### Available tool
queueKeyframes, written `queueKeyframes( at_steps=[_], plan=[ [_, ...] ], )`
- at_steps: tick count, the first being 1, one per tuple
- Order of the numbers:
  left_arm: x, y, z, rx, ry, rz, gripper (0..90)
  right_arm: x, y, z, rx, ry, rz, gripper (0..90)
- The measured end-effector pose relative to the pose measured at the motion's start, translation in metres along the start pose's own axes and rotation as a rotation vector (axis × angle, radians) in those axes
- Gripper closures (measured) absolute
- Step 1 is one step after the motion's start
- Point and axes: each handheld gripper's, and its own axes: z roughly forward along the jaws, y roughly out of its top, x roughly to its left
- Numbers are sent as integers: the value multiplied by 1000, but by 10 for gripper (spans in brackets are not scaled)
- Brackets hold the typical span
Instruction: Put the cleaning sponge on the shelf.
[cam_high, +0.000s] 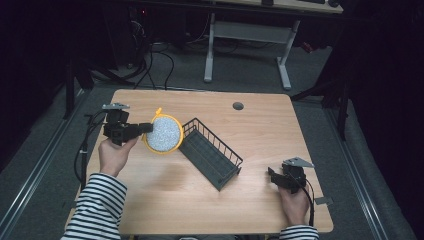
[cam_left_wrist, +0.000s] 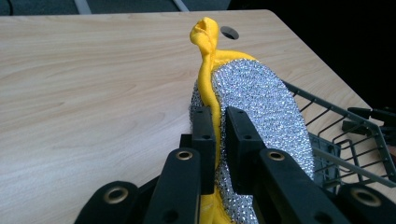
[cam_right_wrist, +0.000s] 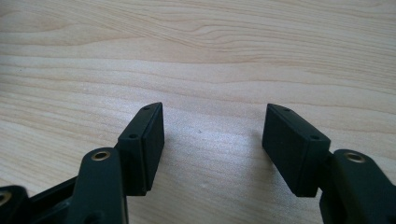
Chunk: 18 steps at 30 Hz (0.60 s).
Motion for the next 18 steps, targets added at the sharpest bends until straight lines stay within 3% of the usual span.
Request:
queueKeyframes(
  at_steps=[10, 18],
  plan=[
    [-15, 16, 13, 20, -23, 38, 834, 0, 0, 0, 0, 0, 0, 390],
    [-33, 37, 40, 60, -43, 90, 834, 0, 0, 0, 0, 0, 0, 390]
  ],
)
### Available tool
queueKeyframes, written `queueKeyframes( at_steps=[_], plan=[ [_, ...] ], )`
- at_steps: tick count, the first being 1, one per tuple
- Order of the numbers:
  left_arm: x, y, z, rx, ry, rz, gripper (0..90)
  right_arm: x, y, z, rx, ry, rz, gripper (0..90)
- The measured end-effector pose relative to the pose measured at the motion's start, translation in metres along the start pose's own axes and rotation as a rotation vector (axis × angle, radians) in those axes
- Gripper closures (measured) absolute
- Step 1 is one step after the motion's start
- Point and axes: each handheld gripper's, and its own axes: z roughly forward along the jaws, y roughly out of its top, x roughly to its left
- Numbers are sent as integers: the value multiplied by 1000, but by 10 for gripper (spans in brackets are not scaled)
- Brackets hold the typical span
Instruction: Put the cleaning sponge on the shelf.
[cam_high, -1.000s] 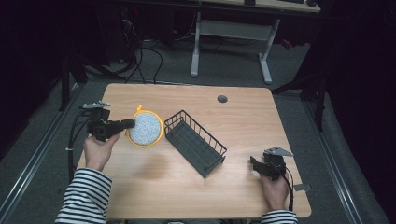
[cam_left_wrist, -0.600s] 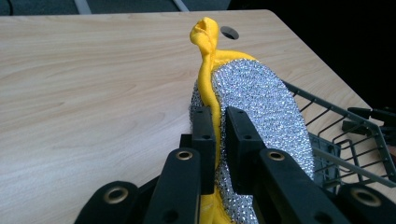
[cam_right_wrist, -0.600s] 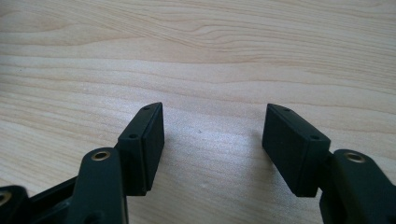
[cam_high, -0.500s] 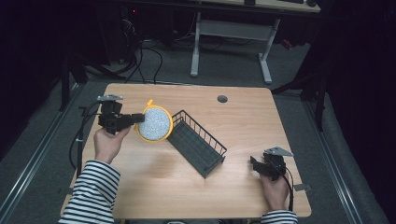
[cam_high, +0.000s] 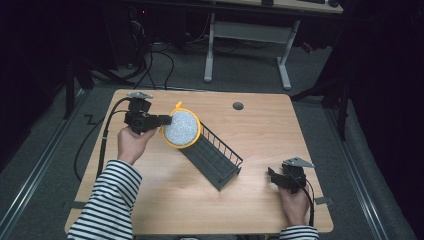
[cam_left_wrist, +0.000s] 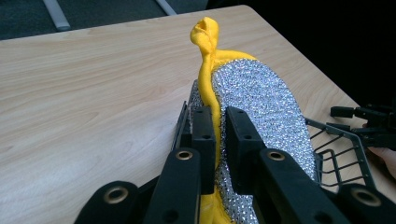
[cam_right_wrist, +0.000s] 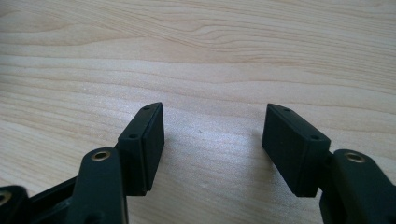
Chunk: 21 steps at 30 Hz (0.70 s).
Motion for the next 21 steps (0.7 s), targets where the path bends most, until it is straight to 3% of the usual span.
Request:
queueKeyframes(
  at_steps=[10, 18, 21],
  plan=[
    [-12, 19, 31, 24, -35, 20, 833, 0, 0, 0, 0, 0, 0, 390],
    [-15, 24, 56, 34, -31, 21, 831, 0, 0, 0, 0, 0, 0, 390],
    [-16, 23, 62, 35, -14, 41, 830, 0, 0, 0, 0, 0, 0, 390]
  ],
)
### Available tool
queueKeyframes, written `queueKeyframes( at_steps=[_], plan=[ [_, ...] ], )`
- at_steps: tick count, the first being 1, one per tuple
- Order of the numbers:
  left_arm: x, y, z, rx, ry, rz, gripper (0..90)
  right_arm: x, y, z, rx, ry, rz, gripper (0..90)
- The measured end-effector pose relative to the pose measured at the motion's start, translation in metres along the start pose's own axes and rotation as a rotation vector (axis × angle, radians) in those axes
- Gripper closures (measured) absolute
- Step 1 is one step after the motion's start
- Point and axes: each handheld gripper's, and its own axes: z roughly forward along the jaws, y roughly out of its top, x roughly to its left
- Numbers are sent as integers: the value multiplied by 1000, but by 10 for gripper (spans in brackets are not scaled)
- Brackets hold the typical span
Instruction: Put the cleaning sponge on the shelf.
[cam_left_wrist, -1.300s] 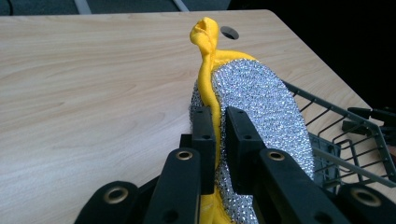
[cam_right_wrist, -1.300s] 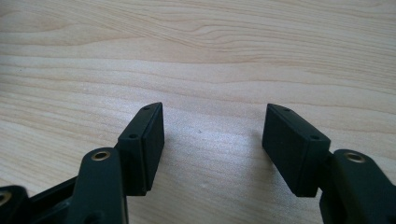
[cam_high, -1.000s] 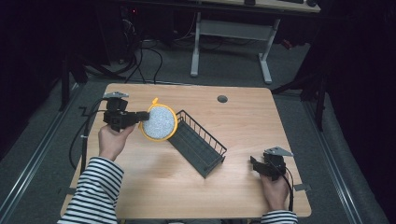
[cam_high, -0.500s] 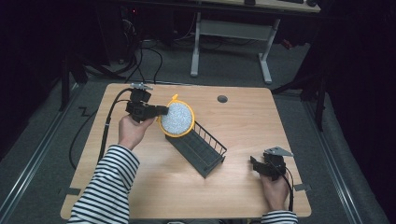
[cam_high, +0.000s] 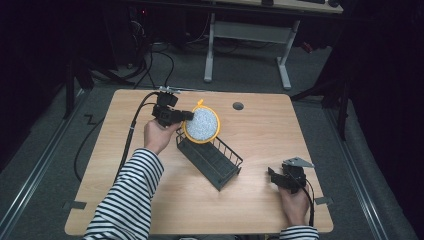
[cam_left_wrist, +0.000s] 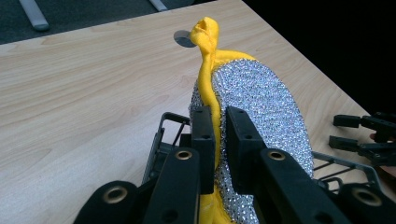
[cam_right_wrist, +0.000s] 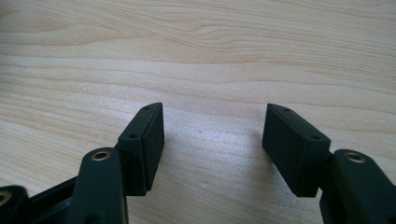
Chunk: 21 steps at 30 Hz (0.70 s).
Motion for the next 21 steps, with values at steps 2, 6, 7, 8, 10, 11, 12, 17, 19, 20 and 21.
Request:
queueKeyframes(
  at_steps=[2, 6, 7, 8, 10, 11, 12, 17, 19, 20, 21],
  plan=[
    [-1, -1, 2, 2, 5, 9, 829, 0, 0, 0, 0, 0, 0, 390],
    [1, -5, 10, 15, 21, 14, 827, 0, 0, 0, 0, -2, 0, 387],
    [1, -5, 10, 15, 21, 14, 825, 0, 0, 0, 0, -2, 0, 387],
    [4, -8, 13, 11, 28, 13, 823, 0, 0, 0, 0, -1, 0, 386],
    [5, -11, 14, 8, 35, 10, 814, 0, 0, 0, 0, -1, 0, 386],
    [7, -13, 15, 4, 34, 5, 810, 0, 0, 0, 0, -1, 0, 384],
    [8, -16, 16, 4, 34, 1, 807, 0, 0, 0, 0, -1, -2, 383],
    [13, -23, 20, 20, 46, -7, 803, 0, 0, 0, 0, 0, -3, 381],
    [14, -27, 23, 32, 55, -2, 802, 0, 0, 0, 0, 0, -2, 381],
    [14, -27, 24, 39, 59, 3, 802, 0, 0, 0, 0, 0, -3, 381],
    [14, -28, 24, 44, 62, 8, 802, 0, 0, 0, 0, 0, -3, 381]
  ],
)
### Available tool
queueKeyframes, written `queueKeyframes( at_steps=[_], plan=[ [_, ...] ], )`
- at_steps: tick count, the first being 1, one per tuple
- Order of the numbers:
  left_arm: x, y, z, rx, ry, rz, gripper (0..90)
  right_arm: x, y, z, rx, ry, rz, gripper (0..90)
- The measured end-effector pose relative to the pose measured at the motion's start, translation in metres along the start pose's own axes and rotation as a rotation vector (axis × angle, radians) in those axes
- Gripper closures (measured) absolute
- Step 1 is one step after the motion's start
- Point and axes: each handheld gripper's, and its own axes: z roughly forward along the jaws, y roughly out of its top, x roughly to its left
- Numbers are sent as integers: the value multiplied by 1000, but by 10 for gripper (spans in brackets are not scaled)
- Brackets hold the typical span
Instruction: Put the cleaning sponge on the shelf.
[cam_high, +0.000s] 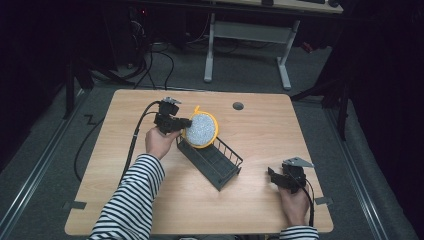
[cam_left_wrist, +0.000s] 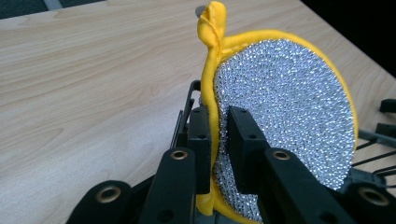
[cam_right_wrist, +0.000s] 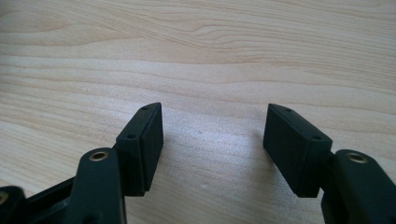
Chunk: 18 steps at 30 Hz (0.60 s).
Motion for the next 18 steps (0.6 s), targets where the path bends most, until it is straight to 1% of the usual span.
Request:
queueKeyframes(
  at_steps=[2, 3, 6, 8, 13, 16, 17, 18],
  plan=[
    [0, -1, 1, 8, 5, 7, 805, 0, 0, 0, 1, 0, 1, 381],
    [-1, -2, 1, 25, 15, 29, 806, 0, 0, 0, 1, 0, 1, 381],
    [-2, -3, 2, 39, 25, 34, 809, 0, 0, 0, 1, 0, 1, 381],
    [-2, -4, 2, 48, 26, 28, 810, 0, 0, 0, 1, 0, 1, 381],
    [-3, -6, 2, 75, 40, 39, 809, 0, 0, 0, 1, 0, 1, 380],
    [-3, -8, 4, 99, 70, 59, 807, 0, 0, 0, 0, 1, 0, 378],
    [-3, -8, 4, 99, 70, 59, 827, 0, 0, 0, 0, 1, 0, 378],
    [-2, -9, 5, 101, 65, 54, 822, 0, 0, 0, 1, 1, 1, 378]
  ],
)
